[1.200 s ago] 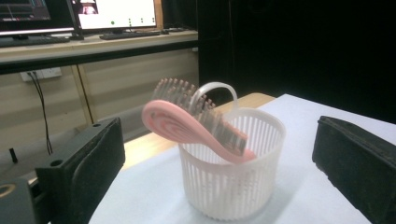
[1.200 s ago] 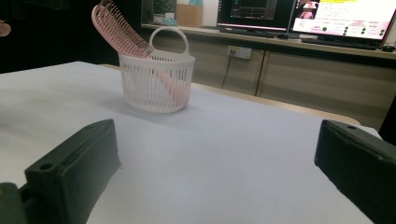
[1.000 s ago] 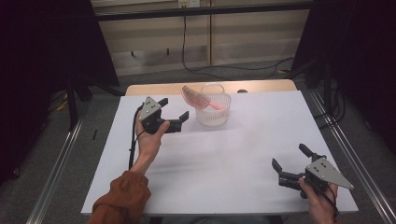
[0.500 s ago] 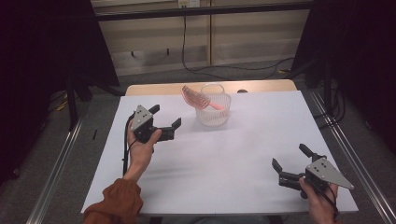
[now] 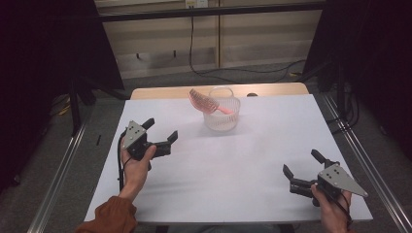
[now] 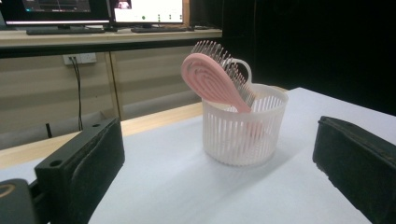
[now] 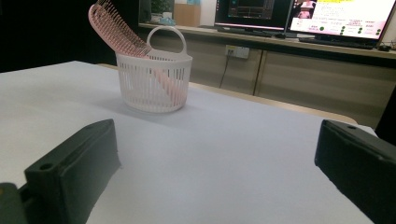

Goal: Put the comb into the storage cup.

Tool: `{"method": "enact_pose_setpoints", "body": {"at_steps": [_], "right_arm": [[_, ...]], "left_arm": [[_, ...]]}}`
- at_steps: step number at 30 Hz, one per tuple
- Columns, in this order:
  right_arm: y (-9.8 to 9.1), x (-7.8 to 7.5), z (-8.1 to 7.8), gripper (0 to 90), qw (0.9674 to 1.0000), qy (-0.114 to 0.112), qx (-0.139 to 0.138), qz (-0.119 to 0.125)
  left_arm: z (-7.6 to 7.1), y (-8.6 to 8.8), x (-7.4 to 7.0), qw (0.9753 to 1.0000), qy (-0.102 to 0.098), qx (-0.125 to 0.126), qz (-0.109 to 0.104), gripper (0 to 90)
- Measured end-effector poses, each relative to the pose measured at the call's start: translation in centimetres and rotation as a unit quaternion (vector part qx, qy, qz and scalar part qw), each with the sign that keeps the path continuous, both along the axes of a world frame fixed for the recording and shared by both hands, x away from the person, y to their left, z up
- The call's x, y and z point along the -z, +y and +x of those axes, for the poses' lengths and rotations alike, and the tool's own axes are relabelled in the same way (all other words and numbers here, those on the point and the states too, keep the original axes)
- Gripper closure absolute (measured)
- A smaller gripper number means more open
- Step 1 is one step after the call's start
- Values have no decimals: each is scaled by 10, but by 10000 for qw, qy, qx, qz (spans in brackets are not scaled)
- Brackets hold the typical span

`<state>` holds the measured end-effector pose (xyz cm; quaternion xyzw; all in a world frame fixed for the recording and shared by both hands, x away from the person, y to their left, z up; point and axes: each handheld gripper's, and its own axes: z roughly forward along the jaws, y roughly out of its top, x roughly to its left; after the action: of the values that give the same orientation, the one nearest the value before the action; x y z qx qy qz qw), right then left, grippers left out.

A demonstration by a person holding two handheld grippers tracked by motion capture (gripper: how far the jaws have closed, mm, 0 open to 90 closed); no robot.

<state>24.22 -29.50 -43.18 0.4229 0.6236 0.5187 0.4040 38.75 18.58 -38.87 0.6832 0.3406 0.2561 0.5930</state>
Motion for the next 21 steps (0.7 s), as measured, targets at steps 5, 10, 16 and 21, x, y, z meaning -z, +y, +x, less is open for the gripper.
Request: {"method": "enact_pose_setpoints", "body": {"at_steps": [5,10,16,21], "right_arm": [[0,0,0,0,10000,0,-4,-24],[1,0,1,0,10000,6,4,-17],[0,0,1,0,10000,7,25,-21],[0,0,0,0,10000,-15,37,-24]], "left_arm": [[-8,4,3,10000,9,-55,42,23],[-18,10,1,10000,-32,-62,59,23],[-25,19,8,9999,50,-140,13,22],[-31,27,13,9997,-16,-250,52,22]]}}
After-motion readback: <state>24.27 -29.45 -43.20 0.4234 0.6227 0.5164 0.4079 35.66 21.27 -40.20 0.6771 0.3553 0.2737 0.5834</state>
